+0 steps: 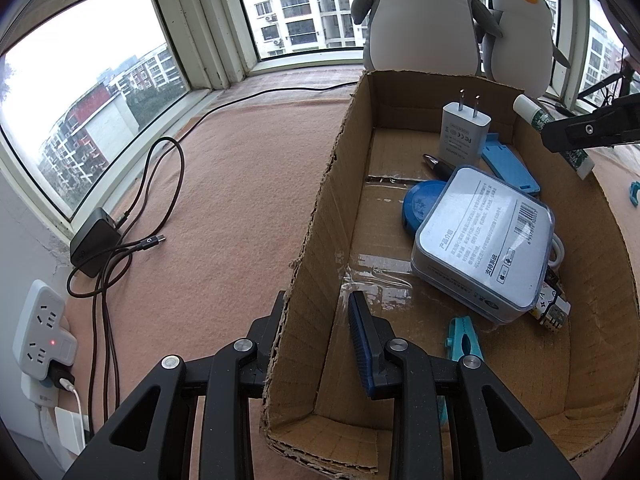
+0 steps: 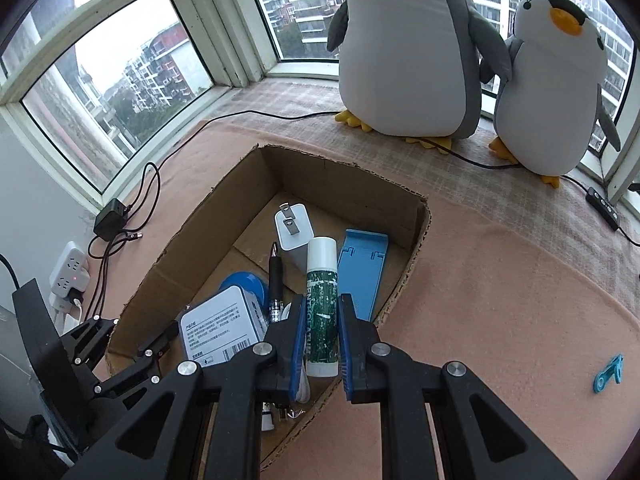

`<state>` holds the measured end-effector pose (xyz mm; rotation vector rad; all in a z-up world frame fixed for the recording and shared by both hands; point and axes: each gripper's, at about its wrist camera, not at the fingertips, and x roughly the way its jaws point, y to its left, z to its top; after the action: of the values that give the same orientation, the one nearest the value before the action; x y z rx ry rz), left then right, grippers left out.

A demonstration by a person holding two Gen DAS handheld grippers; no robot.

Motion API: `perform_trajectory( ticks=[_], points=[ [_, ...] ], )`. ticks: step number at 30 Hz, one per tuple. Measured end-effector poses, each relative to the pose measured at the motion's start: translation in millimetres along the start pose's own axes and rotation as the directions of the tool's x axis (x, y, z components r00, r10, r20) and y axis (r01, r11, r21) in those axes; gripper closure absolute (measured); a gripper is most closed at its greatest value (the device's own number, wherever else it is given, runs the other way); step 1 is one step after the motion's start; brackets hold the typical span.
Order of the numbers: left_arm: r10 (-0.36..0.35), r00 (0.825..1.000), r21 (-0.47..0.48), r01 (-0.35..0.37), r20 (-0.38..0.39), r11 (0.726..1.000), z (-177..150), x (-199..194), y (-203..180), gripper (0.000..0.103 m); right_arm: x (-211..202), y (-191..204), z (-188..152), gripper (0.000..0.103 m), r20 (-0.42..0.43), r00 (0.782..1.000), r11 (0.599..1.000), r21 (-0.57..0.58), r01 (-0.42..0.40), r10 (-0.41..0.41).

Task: Organize rigid objects
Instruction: 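Carry the glue stick with the right gripper into the box and release, then move the right gripper to the teal plastic clip and grasp it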

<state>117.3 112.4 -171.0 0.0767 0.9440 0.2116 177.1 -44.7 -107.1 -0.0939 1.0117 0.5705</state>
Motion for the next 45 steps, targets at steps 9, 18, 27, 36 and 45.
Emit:
perform_trajectory(
  ticks=[9, 18, 27, 36, 45],
  points=[
    [0.0, 1.0, 0.0, 0.0, 0.0, 1.0, 0.2, 0.0, -0.2, 0.073, 4.9, 5.6, -0.5, 0.074, 0.004, 1.0, 1.0, -0.029, 0.002, -0.002],
    [0.0, 1.0, -0.001, 0.0, 0.001, 1.0, 0.0, 0.0, -0.2, 0.073, -11.3, 9.4, 0.2, 0.049, 0.061, 0.998, 0.998, -0.051, 0.021, -0.018],
    [0.001, 1.0, 0.0, -0.001, 0.001, 1.0, 0.4, 0.0, -0.3, 0.073, -24.4, 5.9, -3.7, 0.049, 0.08, 0.997, 0.998, -0.052, 0.024, -0.019],
    [0.0, 1.0, 0.0, 0.0, 0.001, 1.0, 0.2, 0.1, -0.3, 0.073, -50.8, -23.6, -18.8, 0.049, 0.116, 0.991, 0.998, 0.002, 0.065, -0.065],
    [0.001, 1.0, 0.0, -0.001, 0.001, 1.0, 0.1, 0.1, -0.3, 0.073, -68.5, -81.5, -40.4, 0.049, 0.106, 0.986, 0.985, 0.122, 0.118, -0.131]
  ],
)
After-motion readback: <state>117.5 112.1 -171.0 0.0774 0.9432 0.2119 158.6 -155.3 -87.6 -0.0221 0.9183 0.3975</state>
